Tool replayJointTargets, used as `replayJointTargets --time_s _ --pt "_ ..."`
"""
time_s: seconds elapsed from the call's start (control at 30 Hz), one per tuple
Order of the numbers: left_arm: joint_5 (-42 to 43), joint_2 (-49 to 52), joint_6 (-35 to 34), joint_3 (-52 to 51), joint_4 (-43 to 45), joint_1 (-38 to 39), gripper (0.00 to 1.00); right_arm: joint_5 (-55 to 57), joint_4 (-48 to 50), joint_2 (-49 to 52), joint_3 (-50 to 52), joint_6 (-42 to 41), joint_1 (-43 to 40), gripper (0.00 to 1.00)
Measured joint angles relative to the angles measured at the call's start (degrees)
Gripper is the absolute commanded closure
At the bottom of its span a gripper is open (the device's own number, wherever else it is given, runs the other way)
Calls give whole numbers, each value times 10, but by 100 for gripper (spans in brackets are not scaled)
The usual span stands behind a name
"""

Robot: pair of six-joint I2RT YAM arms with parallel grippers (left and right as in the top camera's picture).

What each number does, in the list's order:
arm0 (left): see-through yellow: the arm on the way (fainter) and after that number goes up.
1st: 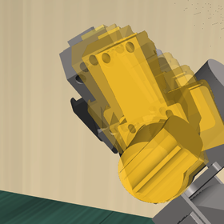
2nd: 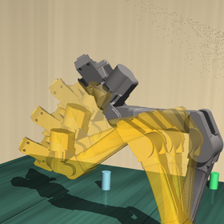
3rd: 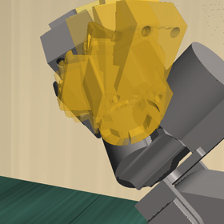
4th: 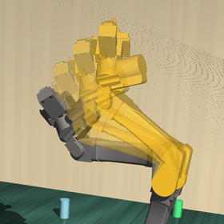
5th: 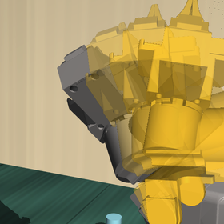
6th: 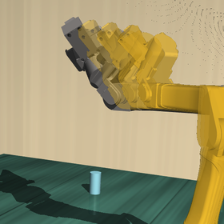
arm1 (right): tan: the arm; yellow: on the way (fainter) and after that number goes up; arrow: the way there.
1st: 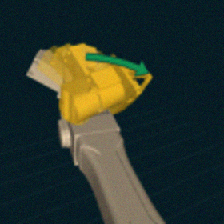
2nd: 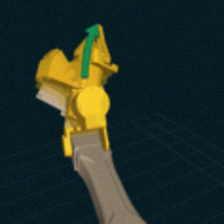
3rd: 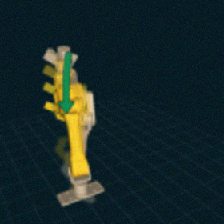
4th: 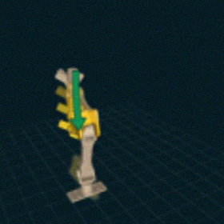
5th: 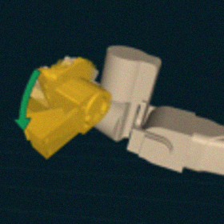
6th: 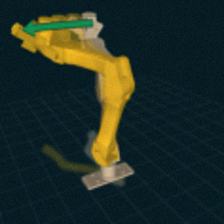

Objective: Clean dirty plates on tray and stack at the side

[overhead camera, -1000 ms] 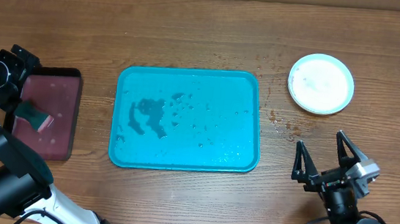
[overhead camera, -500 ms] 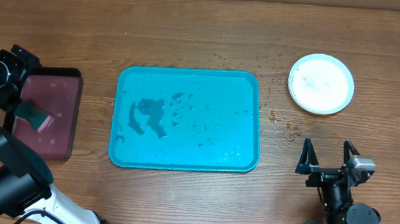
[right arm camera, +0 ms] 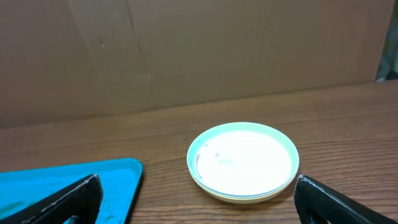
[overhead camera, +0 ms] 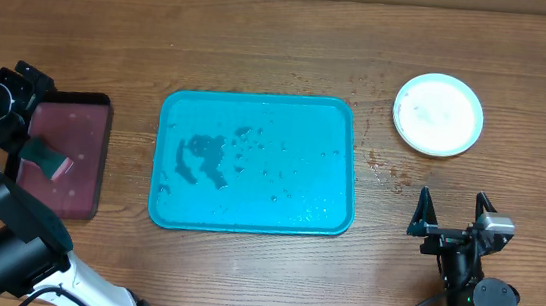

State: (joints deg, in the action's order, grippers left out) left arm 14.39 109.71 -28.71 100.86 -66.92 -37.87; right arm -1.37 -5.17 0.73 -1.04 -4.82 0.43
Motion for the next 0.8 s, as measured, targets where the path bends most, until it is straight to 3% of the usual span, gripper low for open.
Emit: replayJointTargets --time_s 0.67,0.8 --pt "-4 0 1 0 -1 0 0 2 0 0 0 2 0 0" --pt "-16 0 6 0 -49 0 0 2 0 0 0 2 0 0"
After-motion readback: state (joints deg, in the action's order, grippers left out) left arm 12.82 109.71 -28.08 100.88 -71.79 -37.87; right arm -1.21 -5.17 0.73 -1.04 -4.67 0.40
